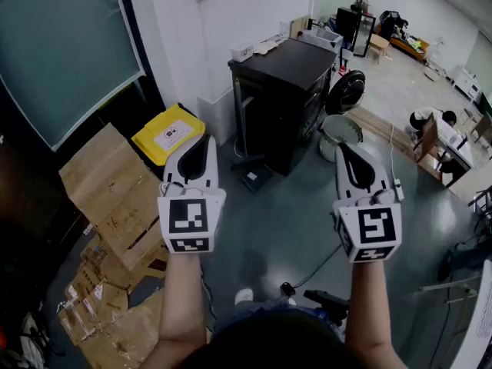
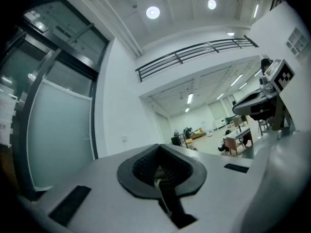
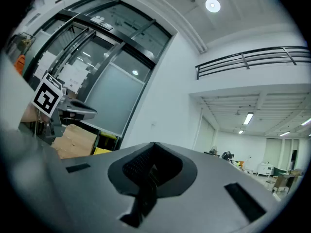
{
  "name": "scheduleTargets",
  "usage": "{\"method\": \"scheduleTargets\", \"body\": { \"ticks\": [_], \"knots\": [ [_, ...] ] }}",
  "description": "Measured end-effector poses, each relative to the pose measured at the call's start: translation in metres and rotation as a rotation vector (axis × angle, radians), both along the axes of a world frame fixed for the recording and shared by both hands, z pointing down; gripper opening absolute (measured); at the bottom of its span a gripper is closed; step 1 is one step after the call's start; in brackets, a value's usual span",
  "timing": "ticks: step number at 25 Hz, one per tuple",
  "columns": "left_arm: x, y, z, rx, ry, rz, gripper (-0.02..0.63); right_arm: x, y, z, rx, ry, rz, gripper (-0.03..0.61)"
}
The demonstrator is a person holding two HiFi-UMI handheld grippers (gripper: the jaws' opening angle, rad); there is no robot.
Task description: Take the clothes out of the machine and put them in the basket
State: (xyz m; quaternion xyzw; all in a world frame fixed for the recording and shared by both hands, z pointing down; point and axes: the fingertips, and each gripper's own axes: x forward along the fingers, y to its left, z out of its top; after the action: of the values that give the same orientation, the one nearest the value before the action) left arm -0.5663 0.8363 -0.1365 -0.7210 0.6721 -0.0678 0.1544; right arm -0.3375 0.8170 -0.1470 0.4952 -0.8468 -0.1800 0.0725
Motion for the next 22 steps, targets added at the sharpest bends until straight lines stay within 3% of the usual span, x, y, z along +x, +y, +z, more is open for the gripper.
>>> {"method": "scheduleTargets", "body": {
  "ticks": [6, 11, 12, 13, 16, 18, 22],
  "knots": [
    [-0.004, 0.011, -0.005, 0.027, 0.019, 0.0, 0.002, -0.007, 0.008, -0.001, 0.009, 0.009, -0.026, 0.0],
    [-0.002, 0.016, -0.001, 0.024, 0.038, 0.004, 0.003, -0.006, 0.012, 0.0, -0.009, -0.068, -0.061, 0.004],
    [0.001, 0.015, 0.002, 0.012, 0.045, 0.016, 0.008, -0.006, 0.011, 0.004, -0.029, -0.074, -0.077, 0.095],
    [0.005, 0.013, 0.006, -0.006, 0.053, 0.032, 0.058, -0.005, 0.01, 0.007, -0.049, -0.081, -0.091, 0.236],
    [0.015, 0.002, 0.01, -0.026, 0.082, 0.037, 0.505, 0.006, 0.002, 0.013, -0.074, -0.129, -0.072, 0.47],
    [0.02, -0.002, 0.007, 0.007, 0.098, 0.001, 0.569, 0.02, -0.004, 0.017, -0.079, -0.15, -0.03, 0.564],
    [0.048, -0.01, 0.011, 0.006, 0.105, 0.002, 0.571, 0.053, -0.008, 0.028, -0.096, -0.126, 0.033, 0.575]
  ]
}}
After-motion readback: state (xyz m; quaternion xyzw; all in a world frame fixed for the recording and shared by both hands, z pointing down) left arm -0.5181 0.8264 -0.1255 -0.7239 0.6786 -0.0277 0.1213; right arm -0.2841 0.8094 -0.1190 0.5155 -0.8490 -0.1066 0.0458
